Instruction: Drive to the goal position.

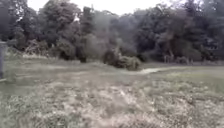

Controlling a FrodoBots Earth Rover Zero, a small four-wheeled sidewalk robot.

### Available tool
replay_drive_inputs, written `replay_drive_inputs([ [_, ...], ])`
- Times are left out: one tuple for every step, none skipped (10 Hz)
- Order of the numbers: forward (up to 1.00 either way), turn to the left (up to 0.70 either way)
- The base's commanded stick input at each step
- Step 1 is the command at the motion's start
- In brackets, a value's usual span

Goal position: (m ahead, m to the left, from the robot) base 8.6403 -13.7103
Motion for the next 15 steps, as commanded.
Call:
replay_drive_inputs([
  [0.50, 0.00],
  [0.50, 0.00],
  [0.50, 0.00],
  [0.50, 0.00],
  [0.50, 0.00],
  [0.50, 0.00],
  [0.50, 0.00],
  [0.50, 0.00],
  [0.50, 0.00],
  [0.50, 0.00],
  [0.50, 0.00],
  [0.50, 0.00],
  [0.50, 0.00],
  [0.50, 0.00],
  [0.50, 0.00],
])
